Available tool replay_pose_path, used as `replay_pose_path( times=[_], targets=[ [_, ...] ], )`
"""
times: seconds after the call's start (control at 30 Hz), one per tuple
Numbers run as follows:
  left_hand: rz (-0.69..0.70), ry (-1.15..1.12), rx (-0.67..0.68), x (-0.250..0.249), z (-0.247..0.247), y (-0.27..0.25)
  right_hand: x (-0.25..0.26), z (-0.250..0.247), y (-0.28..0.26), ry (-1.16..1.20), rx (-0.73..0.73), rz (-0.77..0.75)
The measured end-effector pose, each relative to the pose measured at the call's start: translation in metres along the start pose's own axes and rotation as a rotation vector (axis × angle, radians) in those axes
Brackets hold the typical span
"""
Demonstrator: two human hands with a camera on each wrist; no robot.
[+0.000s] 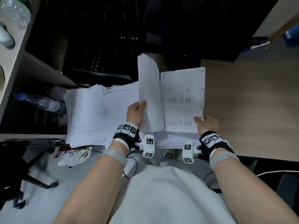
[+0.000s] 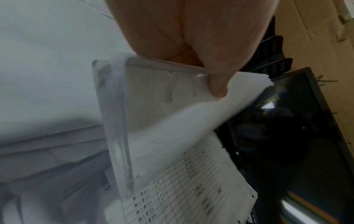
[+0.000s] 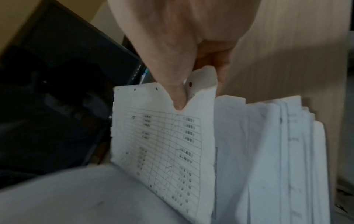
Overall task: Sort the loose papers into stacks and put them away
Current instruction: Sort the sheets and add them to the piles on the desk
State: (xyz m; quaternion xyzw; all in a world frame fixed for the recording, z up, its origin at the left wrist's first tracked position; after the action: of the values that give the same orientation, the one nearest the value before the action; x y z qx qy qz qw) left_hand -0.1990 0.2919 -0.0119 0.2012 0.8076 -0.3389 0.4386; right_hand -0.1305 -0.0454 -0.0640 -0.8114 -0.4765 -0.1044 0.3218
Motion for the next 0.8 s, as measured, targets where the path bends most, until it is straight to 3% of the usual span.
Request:
replay_pose_path(
  times=[0.2, 0.3, 0.4, 0.53, 0.6, 0.7, 0.8],
  targets=[
    [-0.022, -0.001, 0.052, 0.001, -0.004, 0.003, -0.006, 0.02, -0.002, -0.113, -0.019, 0.057],
    [-0.017, -0.021, 0.083, -0.011, -0.006, 0.003, 0.018, 0.017, -0.008, -0.202, -0.065, -0.03],
    [0.015, -0.092, 0.119, -0.035, -0.004, 0.001, 0.063, 0.03, -0.016, 0.038, 0.087, -0.171],
    [0.036, -0.206, 0.17, -0.061, 0.003, -0.005, 0.125, 0.05, -0.058, 0.548, 0.505, -0.061],
    [0.029, -0.244, 0.241, -0.07, 0.013, -0.015, 0.152, 0.049, -0.079, 0.651, 0.616, -0.087],
    [0.052, -0.204, 0.299, -0.071, 0.028, -0.025, 0.17, 0.045, -0.094, 0.723, 0.64, -0.146],
    [0.053, -0.205, 0.285, -0.064, 0.031, -0.026, 0.172, 0.027, -0.085, 0.744, 0.497, -0.222]
  ],
)
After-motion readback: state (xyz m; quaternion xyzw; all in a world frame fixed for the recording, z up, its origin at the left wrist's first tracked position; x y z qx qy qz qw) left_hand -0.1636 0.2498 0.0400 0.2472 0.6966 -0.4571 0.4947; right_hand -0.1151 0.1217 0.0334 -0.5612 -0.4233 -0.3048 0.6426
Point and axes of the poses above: each hand's wrist, its own y-axis towards the middle knuckle, its own z-axis out of the palm, x = y × z, the point moved 10 cm from there along y, towards the middle knuckle, and after that the axes turned 12 degrees about -x, right-handed, at the moved point
